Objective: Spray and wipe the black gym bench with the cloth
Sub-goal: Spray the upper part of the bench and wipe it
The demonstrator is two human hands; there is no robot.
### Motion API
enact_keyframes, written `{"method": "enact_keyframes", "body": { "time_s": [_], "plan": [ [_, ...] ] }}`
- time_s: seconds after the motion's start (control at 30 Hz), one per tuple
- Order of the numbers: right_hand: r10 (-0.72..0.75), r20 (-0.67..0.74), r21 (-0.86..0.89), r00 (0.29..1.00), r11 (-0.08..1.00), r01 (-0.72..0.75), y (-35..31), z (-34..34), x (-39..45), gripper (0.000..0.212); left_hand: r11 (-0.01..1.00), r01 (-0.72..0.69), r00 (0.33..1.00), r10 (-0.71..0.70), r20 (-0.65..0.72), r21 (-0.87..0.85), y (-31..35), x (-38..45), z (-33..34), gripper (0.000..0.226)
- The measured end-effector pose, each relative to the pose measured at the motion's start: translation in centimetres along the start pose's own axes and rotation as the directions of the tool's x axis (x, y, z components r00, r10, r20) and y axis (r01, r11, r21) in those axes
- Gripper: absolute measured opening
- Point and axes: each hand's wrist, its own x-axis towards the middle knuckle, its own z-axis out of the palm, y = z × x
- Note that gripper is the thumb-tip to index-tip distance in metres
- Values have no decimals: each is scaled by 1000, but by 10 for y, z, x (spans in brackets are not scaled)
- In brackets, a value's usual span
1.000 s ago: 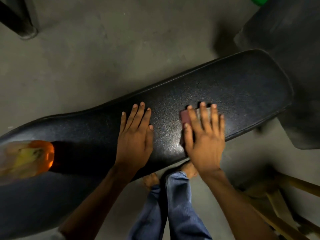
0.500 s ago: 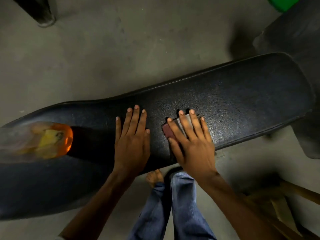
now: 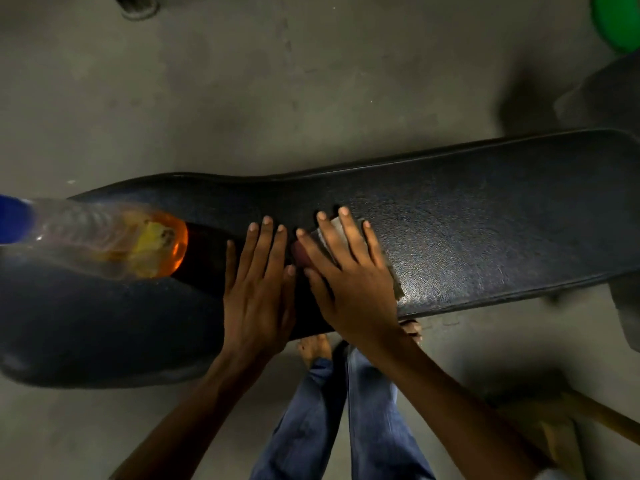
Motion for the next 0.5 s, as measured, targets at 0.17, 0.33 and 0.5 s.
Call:
{"method": "enact_keyframes", "body": {
  "time_s": [0.17,0.33,0.5],
  "plan": [
    [-13,-9,35,1000,999,13,0,-3,-13,55,990,47,998,-51,-27,-132,-2,-8,-5,56],
    [45,29,514,999,856,-53,-16,-13,5,56,944,74,972,-140,-189,-321,34,-14,-11,54],
    [299,-183,497,937,850,-174,28,-36,-8,44,985,27,995,-43,-91,-173,70,-25,18,60]
  ]
}}
